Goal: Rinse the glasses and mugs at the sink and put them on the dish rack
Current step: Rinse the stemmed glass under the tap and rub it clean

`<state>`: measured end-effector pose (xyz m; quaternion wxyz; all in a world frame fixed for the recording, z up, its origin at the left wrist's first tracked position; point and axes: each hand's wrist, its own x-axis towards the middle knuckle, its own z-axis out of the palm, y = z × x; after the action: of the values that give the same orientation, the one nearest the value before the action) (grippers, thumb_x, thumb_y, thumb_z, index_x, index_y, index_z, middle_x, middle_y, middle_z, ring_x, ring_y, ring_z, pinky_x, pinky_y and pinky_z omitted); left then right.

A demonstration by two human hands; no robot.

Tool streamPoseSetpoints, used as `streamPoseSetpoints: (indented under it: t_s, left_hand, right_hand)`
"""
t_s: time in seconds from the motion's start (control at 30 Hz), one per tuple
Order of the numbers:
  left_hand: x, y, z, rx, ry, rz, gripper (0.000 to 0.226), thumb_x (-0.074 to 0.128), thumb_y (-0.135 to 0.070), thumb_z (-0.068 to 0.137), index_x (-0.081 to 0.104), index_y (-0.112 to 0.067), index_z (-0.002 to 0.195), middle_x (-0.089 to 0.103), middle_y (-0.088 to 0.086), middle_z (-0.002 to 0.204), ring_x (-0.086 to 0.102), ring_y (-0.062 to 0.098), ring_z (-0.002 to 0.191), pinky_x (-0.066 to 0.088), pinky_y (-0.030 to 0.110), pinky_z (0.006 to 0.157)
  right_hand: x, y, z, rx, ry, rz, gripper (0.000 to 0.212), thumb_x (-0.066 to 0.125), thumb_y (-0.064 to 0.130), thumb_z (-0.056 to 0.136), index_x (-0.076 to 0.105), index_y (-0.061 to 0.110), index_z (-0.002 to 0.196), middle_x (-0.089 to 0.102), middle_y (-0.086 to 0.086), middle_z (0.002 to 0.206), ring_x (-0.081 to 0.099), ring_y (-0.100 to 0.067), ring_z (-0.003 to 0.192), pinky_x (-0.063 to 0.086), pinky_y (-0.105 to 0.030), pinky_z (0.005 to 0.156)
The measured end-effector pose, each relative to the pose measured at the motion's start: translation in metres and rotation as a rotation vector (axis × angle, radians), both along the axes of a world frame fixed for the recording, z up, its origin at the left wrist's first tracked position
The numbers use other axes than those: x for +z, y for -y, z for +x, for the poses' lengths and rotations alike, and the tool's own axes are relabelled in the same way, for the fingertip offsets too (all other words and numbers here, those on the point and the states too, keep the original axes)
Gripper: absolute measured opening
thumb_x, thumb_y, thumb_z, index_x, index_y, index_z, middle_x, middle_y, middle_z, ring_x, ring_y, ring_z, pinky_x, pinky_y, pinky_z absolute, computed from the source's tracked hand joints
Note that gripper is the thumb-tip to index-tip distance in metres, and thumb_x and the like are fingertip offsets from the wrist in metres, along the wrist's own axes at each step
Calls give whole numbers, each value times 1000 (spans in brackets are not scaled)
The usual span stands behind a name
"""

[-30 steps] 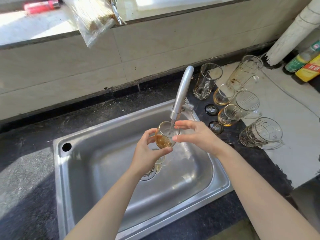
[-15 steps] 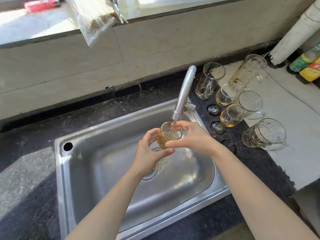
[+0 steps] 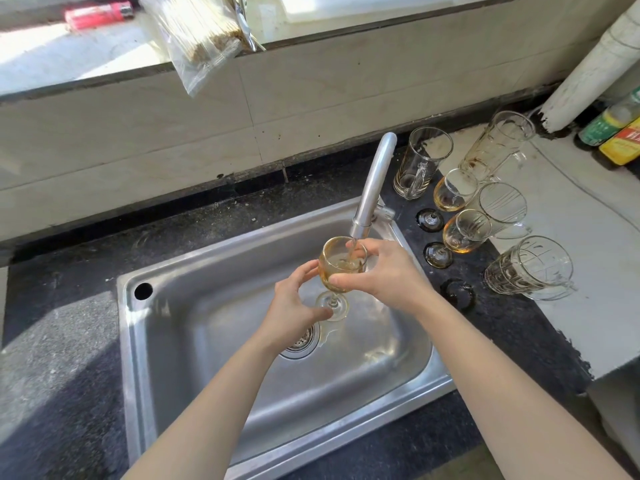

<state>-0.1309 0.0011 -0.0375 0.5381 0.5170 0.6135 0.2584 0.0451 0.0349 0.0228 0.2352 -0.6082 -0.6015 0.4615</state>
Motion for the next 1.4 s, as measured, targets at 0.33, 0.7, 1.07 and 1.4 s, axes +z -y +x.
streamPoseSetpoints:
  t_s: [0.33, 0.7, 1.07, 1.4]
  left_hand:
    - [-4, 2, -3, 61, -41, -69, 80, 77, -5, 66, 47, -27, 137, 53, -10, 132, 40, 10, 131, 37, 37, 108]
    - [4, -1, 3, 18, 24, -28, 63, 50, 12, 81, 53, -22, 134, 61, -6, 127, 50, 4, 124, 39, 13, 94]
    - [16, -3, 8, 105, 123, -45, 62, 34, 19, 80, 63, -18, 121, 66, -5, 118, 54, -1, 116, 35, 3, 92]
    - [18, 0, 8, 175, 133, -115, 46, 45, 6, 91, 57, -20, 128, 64, -3, 120, 54, 7, 115, 35, 21, 97]
  right_hand:
    - [-11, 1, 0, 8, 309, 145, 31, 79, 50, 63, 64, 46, 89, 54, 21, 76, 33, 1, 94, 27, -30, 88]
    - [-22, -2, 3, 29, 335, 96, 41, 75, 60, 56, 67, 48, 95, 64, 15, 87, 36, 3, 98, 29, -29, 86]
    - [-6, -1, 4, -11, 84, -37, 34, 86, 43, 56, 72, 42, 87, 73, 18, 80, 64, 5, 86, 45, -32, 98]
    - [-21, -4, 11, -117, -35, -238, 44, 84, 51, 49, 76, 22, 81, 74, 8, 74, 67, -7, 75, 54, -35, 84]
